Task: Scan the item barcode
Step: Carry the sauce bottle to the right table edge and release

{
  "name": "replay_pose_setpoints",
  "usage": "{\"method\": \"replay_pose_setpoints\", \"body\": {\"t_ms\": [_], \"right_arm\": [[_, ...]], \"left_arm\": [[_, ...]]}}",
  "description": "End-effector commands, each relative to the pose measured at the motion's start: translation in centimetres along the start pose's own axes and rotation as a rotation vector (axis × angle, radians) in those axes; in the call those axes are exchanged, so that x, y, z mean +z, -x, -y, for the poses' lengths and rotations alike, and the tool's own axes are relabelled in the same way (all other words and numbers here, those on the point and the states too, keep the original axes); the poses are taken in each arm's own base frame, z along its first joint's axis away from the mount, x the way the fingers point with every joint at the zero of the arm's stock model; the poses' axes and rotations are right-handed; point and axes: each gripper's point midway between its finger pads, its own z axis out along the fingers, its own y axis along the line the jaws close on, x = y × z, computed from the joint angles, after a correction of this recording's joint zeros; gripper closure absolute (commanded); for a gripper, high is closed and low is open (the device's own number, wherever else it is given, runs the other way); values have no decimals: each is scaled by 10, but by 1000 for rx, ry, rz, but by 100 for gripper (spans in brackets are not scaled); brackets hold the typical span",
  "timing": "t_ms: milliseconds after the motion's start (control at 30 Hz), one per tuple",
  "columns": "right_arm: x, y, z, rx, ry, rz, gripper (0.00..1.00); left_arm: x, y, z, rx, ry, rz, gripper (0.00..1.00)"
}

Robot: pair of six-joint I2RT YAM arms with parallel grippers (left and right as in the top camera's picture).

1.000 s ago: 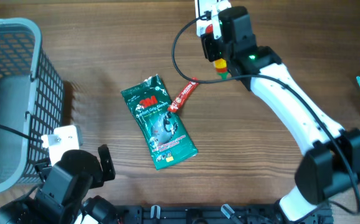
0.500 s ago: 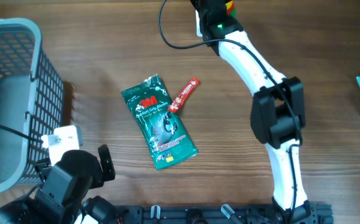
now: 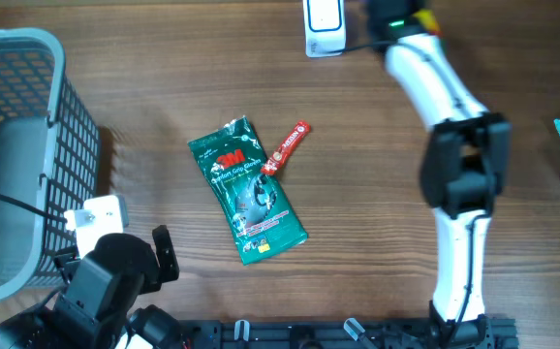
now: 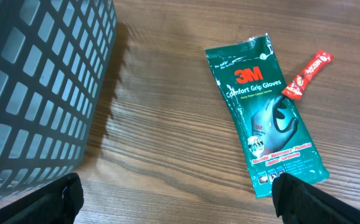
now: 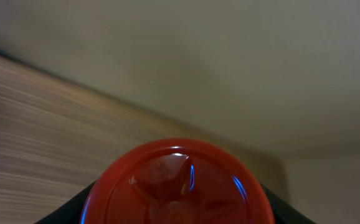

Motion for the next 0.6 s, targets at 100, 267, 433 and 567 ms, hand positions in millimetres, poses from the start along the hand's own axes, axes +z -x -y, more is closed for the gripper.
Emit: {"method": "replay_pose_setpoints", "body": {"t_ms": [100,267,433,567], "right_arm": [[45,-157,209,335,-314,-310,51],[45,-269,278,531,-434,-492,51],[41,-349,306,706,-410,-580,52],[35,-399,313,822,-399,-640,48]], "left_arm": [[-3,3,0,-28,-7,11,0],[-3,3,0,-28,-7,11,0],[-3,3,0,-28,-7,11,0],[-3,3,0,-28,-7,11,0]]}}
